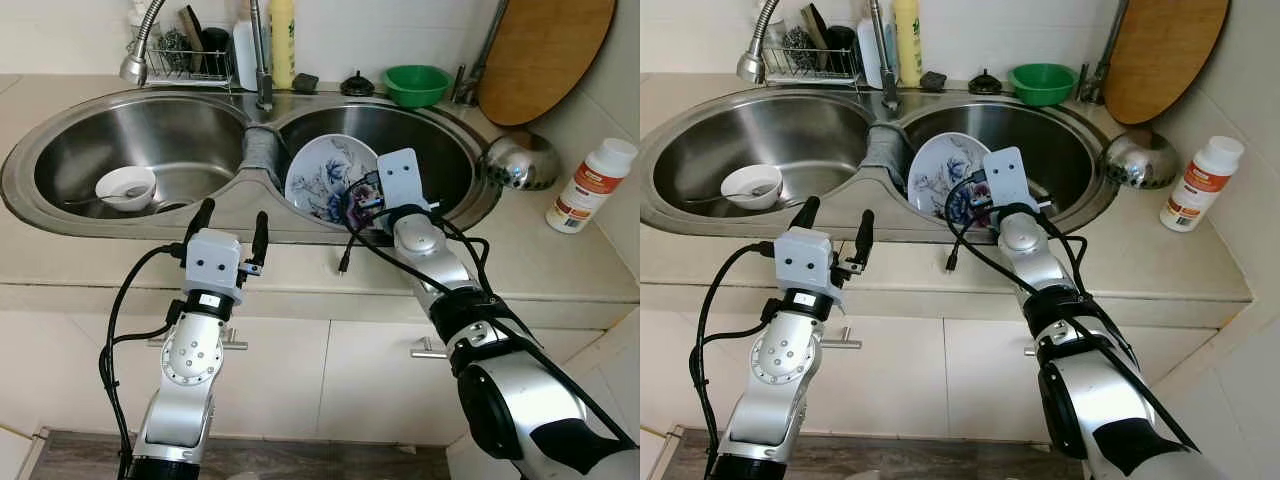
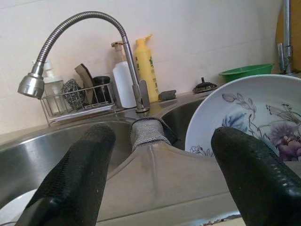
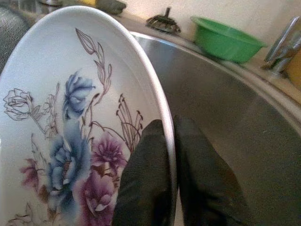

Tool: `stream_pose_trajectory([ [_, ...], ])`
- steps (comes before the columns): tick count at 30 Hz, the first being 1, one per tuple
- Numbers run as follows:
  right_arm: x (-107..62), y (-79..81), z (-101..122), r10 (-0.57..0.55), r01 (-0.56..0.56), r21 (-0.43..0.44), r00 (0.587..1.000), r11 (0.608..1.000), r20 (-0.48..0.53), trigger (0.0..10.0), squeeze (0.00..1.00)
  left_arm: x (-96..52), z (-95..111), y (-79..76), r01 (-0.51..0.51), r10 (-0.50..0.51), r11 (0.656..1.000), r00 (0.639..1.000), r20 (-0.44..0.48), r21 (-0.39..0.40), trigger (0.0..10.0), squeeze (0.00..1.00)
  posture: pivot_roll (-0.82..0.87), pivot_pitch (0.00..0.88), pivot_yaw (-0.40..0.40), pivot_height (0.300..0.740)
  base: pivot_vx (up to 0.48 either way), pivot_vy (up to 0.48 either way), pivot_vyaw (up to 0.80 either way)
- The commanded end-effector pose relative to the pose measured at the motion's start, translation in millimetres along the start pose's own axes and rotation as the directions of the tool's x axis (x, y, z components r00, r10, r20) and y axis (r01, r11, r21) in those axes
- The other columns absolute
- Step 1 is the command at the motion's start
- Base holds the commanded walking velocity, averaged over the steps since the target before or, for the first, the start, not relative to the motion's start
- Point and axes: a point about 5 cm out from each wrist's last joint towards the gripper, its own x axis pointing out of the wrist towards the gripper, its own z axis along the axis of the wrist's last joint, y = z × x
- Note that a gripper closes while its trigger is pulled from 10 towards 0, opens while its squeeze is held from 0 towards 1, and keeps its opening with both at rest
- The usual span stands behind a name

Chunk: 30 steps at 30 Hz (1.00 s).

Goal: Kitchen organization

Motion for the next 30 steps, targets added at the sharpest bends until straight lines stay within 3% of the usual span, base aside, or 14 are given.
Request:
stream_pose_trajectory([
  [1,-2.9,2.5,-13.8,0.017,-0.017,0.009,0.998,1.000,-0.056,10.0,1.00,1.4,0.9,0.5,-0.002,0.002,1.000,1.000,0.002,0.006,10.0,0.00,0.06,0.011,-0.037,0.740,0.000,0.000,0.00],
  [12,-4.1,-3.5,-14.6,0.000,0.002,0.053,0.999,0.999,-0.036,10.0,1.00,1.5,0.1,0.6,0.000,0.000,1.000,1.000,-0.003,0.008,10.0,0.00,0.06,0.012,-0.037,0.740,0.000,0.000,0.00],
  [16,-5.3,-8.3,-9.6,-0.021,0.019,0.103,1.000,0.995,0.015,10.0,1.00,1.1,-0.3,0.7,0.000,0.000,1.000,1.000,-0.005,0.008,10.0,0.00,0.06,0.012,-0.038,0.740,0.000,0.000,0.00],
  [20,-9.5,-14.2,2.5,-0.054,0.027,0.201,0.990,0.979,0.129,10.0,1.00,0.9,-0.5,0.7,-0.003,0.003,1.000,1.000,-0.006,0.007,10.0,0.00,0.06,0.012,-0.038,0.740,0.000,0.000,0.00],
  [26,-25.4,-20.7,15.8,-0.094,0.010,0.278,0.952,0.961,0.291,10.0,1.00,0.8,0.4,-0.7,-0.002,0.002,1.000,1.000,-0.005,-0.024,10.0,0.00,0.06,0.011,-0.036,0.740,0.000,0.000,0.00],
  [27,-27.2,-22.0,16.1,-0.097,0.009,0.278,0.948,0.961,0.303,10.0,0.88,1.0,0.2,-0.5,-0.004,0.004,0.999,1.000,-0.008,-0.033,10.0,0.00,0.06,0.009,-0.035,0.740,0.000,0.000,0.00],
  [28,-29.2,-24.0,15.9,-0.103,0.011,0.281,0.944,0.960,0.313,10.0,0.33,1.2,0.5,-0.7,0.000,-0.001,0.999,1.000,-0.008,-0.037,10.0,0.00,0.05,0.008,-0.034,0.740,0.000,0.000,0.00],
  [29,-30.5,-25.4,15.7,-0.107,0.013,0.284,0.942,0.959,0.318,10.0,0.10,1.4,0.8,-0.9,0.004,-0.004,0.999,1.000,-0.008,-0.039,10.0,0.00,0.05,0.008,-0.034,0.740,0.000,0.375,0.00],
  [30,-32.0,-27.0,15.1,-0.110,0.013,0.287,0.940,0.958,0.323,10.0,0.10,1.5,1.2,-1.5,0.009,-0.009,0.999,1.000,-0.007,-0.049,10.0,0.00,0.05,0.006,-0.034,0.740,0.000,0.480,0.00],
])
